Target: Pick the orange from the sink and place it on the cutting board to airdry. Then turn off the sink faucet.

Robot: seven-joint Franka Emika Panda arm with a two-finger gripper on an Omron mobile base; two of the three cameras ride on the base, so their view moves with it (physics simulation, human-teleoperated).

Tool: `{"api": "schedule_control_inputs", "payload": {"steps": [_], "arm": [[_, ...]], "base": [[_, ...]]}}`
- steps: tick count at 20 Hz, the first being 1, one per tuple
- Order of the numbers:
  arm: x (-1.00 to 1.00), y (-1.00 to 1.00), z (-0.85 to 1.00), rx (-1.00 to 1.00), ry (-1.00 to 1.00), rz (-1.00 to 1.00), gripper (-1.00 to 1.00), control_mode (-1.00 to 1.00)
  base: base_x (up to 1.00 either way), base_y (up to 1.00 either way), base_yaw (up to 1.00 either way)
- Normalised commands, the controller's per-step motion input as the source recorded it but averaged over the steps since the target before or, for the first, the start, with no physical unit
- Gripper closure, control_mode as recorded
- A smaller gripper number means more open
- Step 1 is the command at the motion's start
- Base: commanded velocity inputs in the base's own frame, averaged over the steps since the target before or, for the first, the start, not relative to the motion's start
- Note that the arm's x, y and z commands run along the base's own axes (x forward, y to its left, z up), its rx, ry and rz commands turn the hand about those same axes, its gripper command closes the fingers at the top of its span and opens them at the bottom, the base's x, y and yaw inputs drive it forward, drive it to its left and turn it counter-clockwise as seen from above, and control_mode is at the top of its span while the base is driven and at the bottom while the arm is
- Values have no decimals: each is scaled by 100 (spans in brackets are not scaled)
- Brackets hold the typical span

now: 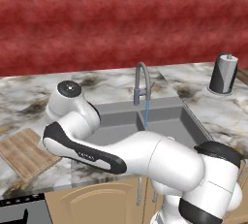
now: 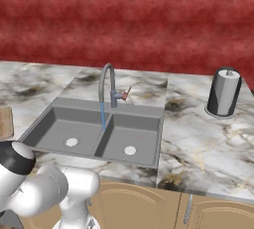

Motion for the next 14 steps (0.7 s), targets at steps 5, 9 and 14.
{"api": "schedule_control_inputs", "payload": {"steps": [5,9,14], "arm": [[13,15,-15,0,0,0,100,-100],[14,25,-11,0,0,0,100,-100],[8,25,-5,0,0,0,100,-100]], "base": [[0,0,0],[0,0,0],[0,0,0]]}}
